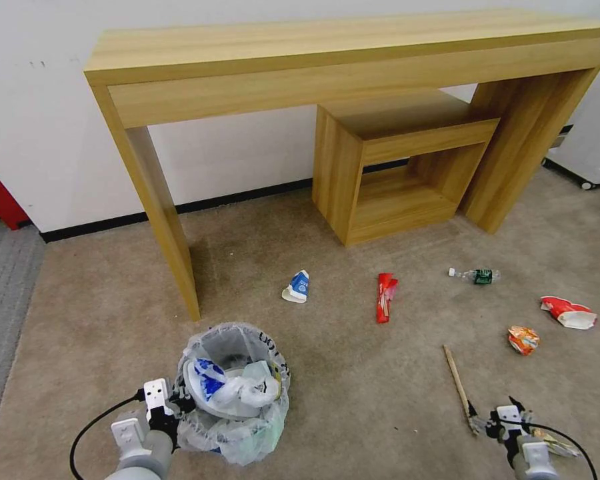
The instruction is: Pick up the trash bin and place the garbage on the floor into it.
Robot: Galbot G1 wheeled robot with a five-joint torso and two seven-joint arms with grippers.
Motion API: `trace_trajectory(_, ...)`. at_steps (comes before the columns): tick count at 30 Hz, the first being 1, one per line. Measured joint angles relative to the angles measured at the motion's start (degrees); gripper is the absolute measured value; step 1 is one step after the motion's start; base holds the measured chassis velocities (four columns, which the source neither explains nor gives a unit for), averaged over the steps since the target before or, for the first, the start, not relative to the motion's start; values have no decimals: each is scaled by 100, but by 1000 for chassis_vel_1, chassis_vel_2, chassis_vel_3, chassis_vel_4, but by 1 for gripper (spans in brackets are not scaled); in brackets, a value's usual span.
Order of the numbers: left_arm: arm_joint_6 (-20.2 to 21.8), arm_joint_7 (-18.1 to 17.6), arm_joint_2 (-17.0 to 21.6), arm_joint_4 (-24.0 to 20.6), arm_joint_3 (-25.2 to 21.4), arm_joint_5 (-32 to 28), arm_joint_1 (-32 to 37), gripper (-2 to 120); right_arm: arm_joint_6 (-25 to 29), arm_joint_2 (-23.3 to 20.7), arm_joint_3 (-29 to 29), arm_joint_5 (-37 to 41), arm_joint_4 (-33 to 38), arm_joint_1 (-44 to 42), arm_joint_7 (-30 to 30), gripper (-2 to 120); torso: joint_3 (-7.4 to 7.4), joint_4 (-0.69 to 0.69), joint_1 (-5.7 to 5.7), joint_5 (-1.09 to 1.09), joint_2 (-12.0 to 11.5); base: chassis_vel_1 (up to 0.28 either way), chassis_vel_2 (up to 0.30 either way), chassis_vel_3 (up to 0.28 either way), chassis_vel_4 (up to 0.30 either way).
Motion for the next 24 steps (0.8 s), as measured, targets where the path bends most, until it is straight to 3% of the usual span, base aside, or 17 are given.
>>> trace_trajectory(12,-9,-1,-5,40,8,-25,-44,0,363,150,-30,-264,-698,195,-221,97,0,0,0,-1,0,0,0,0,0)
trace_trajectory(24,-29,-5,9,16,10,-49,-11,0,569,361,-293,-475,-1109,524,-271,82,0,0,0,-1,0,0,0,0,0)
